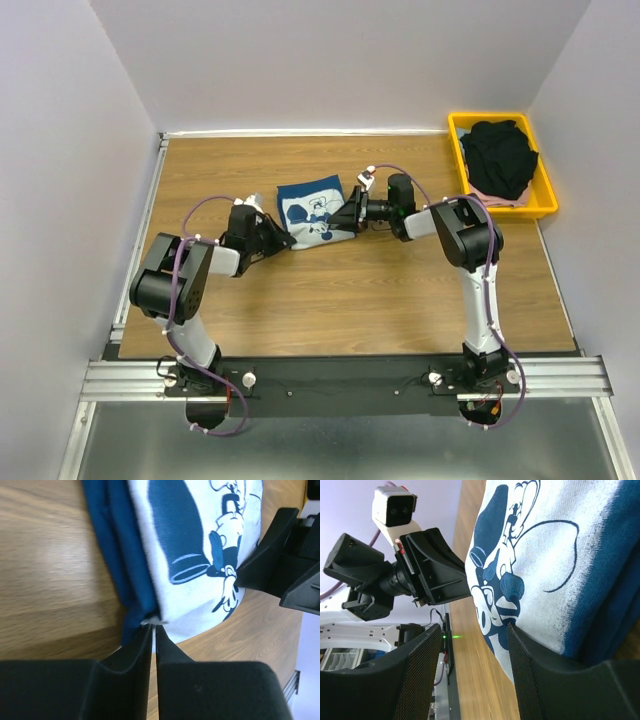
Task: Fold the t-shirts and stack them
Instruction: Fold the tshirt
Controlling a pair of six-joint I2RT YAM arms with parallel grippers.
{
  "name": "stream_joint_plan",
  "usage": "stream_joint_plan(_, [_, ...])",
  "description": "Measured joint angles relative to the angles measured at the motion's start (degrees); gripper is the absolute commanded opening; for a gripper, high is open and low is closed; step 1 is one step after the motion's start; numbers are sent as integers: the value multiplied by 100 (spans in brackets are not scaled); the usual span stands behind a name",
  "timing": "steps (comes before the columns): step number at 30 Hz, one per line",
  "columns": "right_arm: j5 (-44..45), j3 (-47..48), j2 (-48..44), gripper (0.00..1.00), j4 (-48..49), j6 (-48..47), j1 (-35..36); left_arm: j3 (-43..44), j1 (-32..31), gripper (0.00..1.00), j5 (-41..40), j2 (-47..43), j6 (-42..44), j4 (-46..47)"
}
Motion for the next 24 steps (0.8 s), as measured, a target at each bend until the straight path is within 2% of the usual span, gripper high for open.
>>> stream_joint_plan(5, [81, -92, -79, 62, 35, 103, 0, -376, 164, 16, 136, -282, -70, 76])
stream_joint_plan(12, [376, -179, -785, 64, -98, 400, 74, -640, 184, 41, -68, -1832, 52, -481])
stream_joint_plan(16, [654, 35, -981, 64, -59, 640, 378, -588, 190, 50, -446, -2531, 192, -688])
stream_joint_plan(19, [835, 238, -903, 64, -35, 796, 704, -509, 192, 51, -721, -2806, 308, -922])
stream_joint_plan(24, [1204, 450, -190, 64, 190, 1088, 1176, -490, 192, 59, -940, -2905, 516, -1300])
